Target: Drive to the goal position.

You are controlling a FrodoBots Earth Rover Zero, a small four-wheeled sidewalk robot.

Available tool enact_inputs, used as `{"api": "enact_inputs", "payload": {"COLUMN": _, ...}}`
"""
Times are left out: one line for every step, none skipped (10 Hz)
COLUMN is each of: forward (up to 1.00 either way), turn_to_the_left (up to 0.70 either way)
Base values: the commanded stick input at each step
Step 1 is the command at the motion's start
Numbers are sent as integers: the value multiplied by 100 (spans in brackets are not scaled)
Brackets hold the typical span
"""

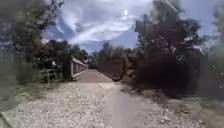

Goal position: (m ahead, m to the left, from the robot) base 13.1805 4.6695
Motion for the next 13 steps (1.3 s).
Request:
{"api": "enact_inputs", "payload": {"forward": 70, "turn_to_the_left": 0}}
{"api": "enact_inputs", "payload": {"forward": 70, "turn_to_the_left": 0}}
{"api": "enact_inputs", "payload": {"forward": 70, "turn_to_the_left": 0}}
{"api": "enact_inputs", "payload": {"forward": 70, "turn_to_the_left": 0}}
{"api": "enact_inputs", "payload": {"forward": 70, "turn_to_the_left": 0}}
{"api": "enact_inputs", "payload": {"forward": 70, "turn_to_the_left": 0}}
{"api": "enact_inputs", "payload": {"forward": 70, "turn_to_the_left": 0}}
{"api": "enact_inputs", "payload": {"forward": 70, "turn_to_the_left": 0}}
{"api": "enact_inputs", "payload": {"forward": 70, "turn_to_the_left": 0}}
{"api": "enact_inputs", "payload": {"forward": 70, "turn_to_the_left": 0}}
{"api": "enact_inputs", "payload": {"forward": 70, "turn_to_the_left": 0}}
{"api": "enact_inputs", "payload": {"forward": 70, "turn_to_the_left": 0}}
{"api": "enact_inputs", "payload": {"forward": 70, "turn_to_the_left": 0}}
